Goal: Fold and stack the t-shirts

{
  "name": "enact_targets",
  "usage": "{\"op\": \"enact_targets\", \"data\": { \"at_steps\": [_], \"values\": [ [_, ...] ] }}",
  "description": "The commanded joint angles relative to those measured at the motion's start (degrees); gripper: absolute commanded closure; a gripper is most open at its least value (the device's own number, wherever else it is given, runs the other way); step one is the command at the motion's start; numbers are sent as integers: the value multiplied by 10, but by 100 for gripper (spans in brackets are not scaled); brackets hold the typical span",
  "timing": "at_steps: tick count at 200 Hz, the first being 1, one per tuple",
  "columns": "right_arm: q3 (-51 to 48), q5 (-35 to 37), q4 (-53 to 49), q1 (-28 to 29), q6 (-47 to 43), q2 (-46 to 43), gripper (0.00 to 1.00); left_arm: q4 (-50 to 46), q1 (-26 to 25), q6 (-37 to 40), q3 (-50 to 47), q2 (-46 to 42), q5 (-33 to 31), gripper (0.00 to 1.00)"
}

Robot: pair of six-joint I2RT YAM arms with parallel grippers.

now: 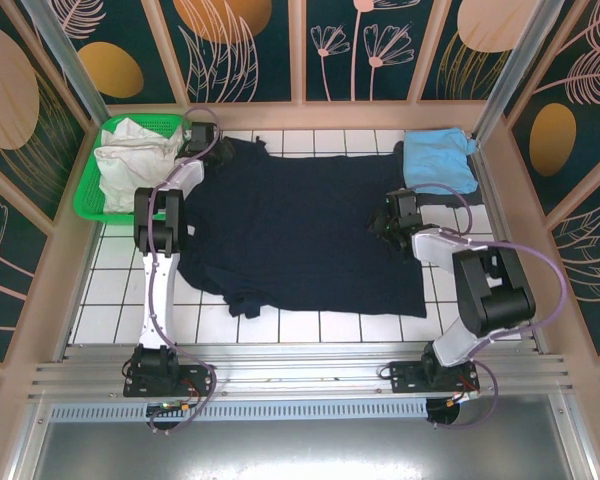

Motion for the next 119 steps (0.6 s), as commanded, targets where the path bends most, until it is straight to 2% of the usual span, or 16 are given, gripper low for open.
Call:
{"op": "enact_targets", "data": {
  "at_steps": [1, 40, 71, 89, 119],
  "values": [
    [-3, -7, 28, 0, 1, 32, 58, -60, 6, -10, -52, -2, -8, 50],
    [-38, -5, 34, -4, 30, 18, 64, -61, 6, 16, -98, -66, -34, 60],
    [-60, -12, 40, -9, 36, -34, 64, -43, 3, 41, -127, -126, 11, 52],
    [-53, -6, 20, 1, 25, -72, 64, -50, -9, 71, -162, -188, -1, 49],
    [-56, 5, 7, 52, -8, -133, 59, -15, -37, 95, -331, -343, -27, 45]
  ]
}}
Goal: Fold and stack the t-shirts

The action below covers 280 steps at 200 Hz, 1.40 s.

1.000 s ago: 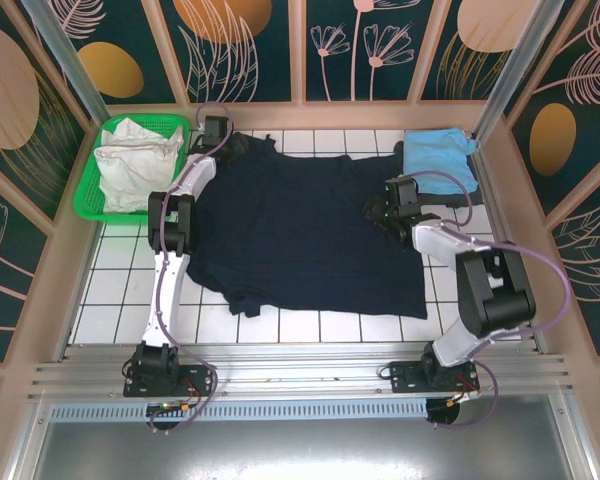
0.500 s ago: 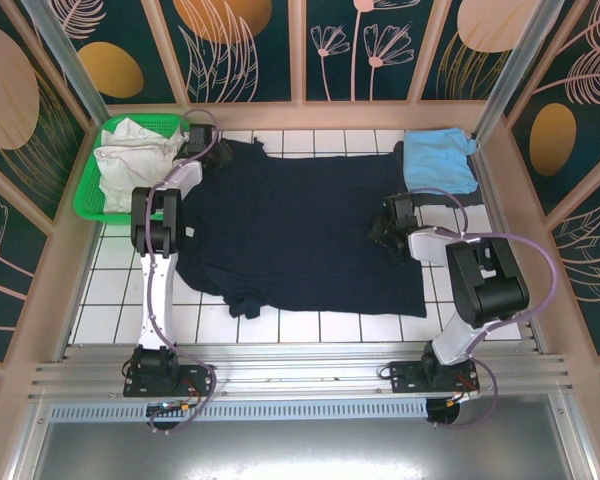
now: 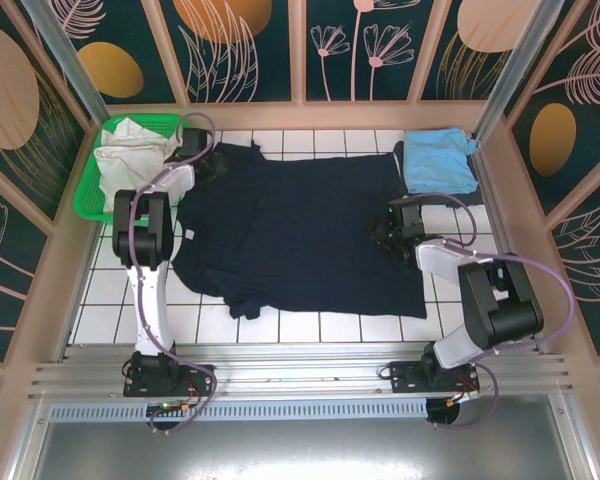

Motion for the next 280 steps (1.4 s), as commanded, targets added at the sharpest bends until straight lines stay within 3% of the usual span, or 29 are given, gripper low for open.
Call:
{"op": "enact_targets", "data": {
  "at_steps": [1, 23, 43, 63, 79, 102, 172, 225, 280],
  "values": [
    [-2, 9, -12, 41, -29, -54, 59, 20, -27, 38, -103, -138, -14, 45],
    [-18, -13, 27, 114, -68, -85, 56, 60, -56, 41, -226, -214, -15, 41],
    [-40, -89, 115, 216, -150, -96, 52, 87, -62, 29, -280, -193, 22, 43],
    [-39, -116, 185, 348, -252, -87, 46, 91, -62, 14, -273, -137, 12, 47],
    [-18, -89, 207, 448, -335, -62, 44, 98, -62, 1, -256, -104, 9, 46],
    [1, -83, 257, 522, -412, -7, 44, 86, -61, 2, -204, -52, 9, 46],
    [113, -88, 251, 547, -553, 167, 48, 36, -53, 20, -74, 46, 24, 47],
    [210, -92, 142, 546, -614, 265, 54, 47, -38, 22, -60, 66, 57, 47],
    [247, -75, 18, 544, -627, 283, 49, 30, -26, 37, -32, 78, 64, 47]
  ]
}}
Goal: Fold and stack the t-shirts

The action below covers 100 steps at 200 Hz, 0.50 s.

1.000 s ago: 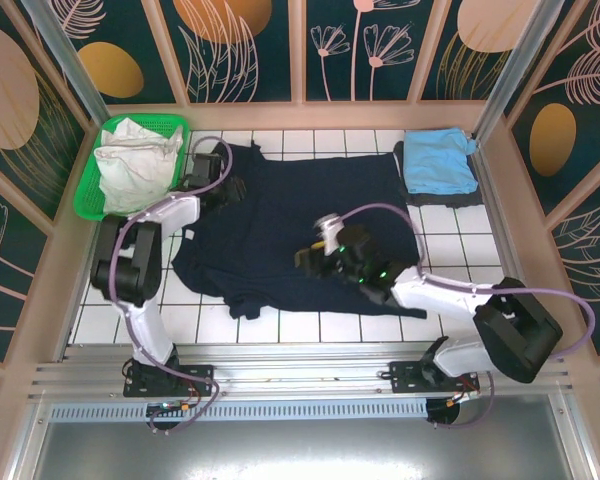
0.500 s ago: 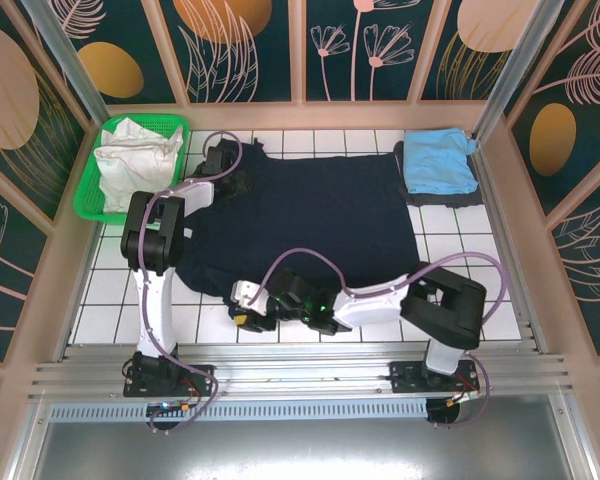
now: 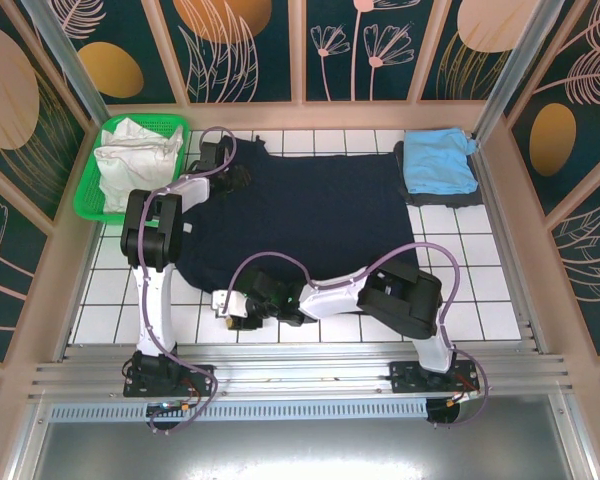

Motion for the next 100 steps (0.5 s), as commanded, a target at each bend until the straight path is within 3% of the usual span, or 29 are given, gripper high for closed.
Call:
{"op": "enact_targets", "data": {
  "at_steps": [1, 16, 35, 57, 81, 100],
  "values": [
    [19, 21, -66, 1, -16, 3, 49, -55, 11, 16, 9, 35, 4, 47],
    [17, 63, -60, -3, -12, 3, 55, -54, 12, 18, 11, 35, 6, 47],
    [13, 112, -41, -5, -10, -6, 77, -53, 12, 20, 11, 33, 9, 48],
    [-4, 150, -3, -4, -20, -35, 93, -53, 13, 23, 12, 32, 10, 48],
    [-31, 142, 27, -4, -14, -94, 100, -52, 15, 26, 14, 31, 12, 48],
    [-94, 81, 85, -13, 9, -171, 100, -52, 16, 28, 17, 32, 13, 48]
  ]
}}
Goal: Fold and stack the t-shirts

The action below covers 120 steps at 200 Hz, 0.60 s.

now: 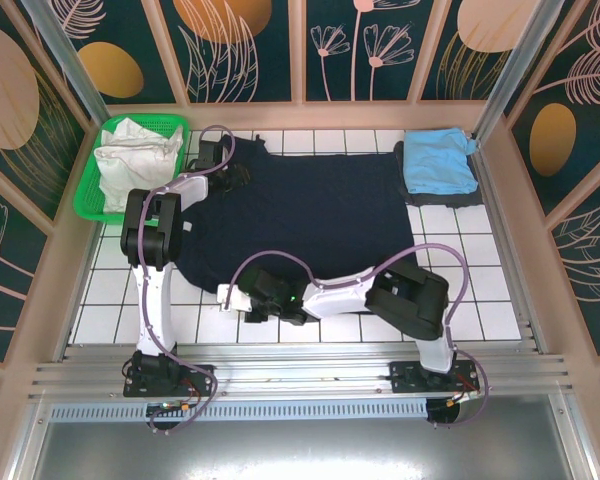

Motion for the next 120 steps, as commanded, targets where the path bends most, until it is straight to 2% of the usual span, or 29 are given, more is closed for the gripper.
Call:
{"op": "enact_targets", "data": {
  "at_steps": [1, 16, 28, 43, 53, 79, 109, 120],
  "values": [
    [-62, -44, 90, -12, 26, -109, 100, -44, 10, 14, 4, 26, -2, 48],
    [-130, -132, 157, -41, 64, -159, 98, -44, 10, 16, 4, 27, 0, 48],
    [-176, -199, 198, -69, 93, -173, 90, -44, 10, 19, 2, 26, 2, 48],
    [-191, -220, 182, -78, 107, -168, 78, -42, 11, 22, -4, 26, 2, 47],
    [-191, -217, 161, -78, 110, -165, 65, -42, 10, 25, -7, 24, 1, 47],
    [-194, -195, 106, -79, 112, -186, 50, -45, 10, 27, -15, 14, -7, 46],
    [-230, -155, 90, -83, 125, -257, 46, -45, 10, 26, -58, -33, -24, 45],
    [-254, -129, 104, -94, 142, -285, 44, -41, 9, 26, -87, -65, -30, 36]
  ]
}}
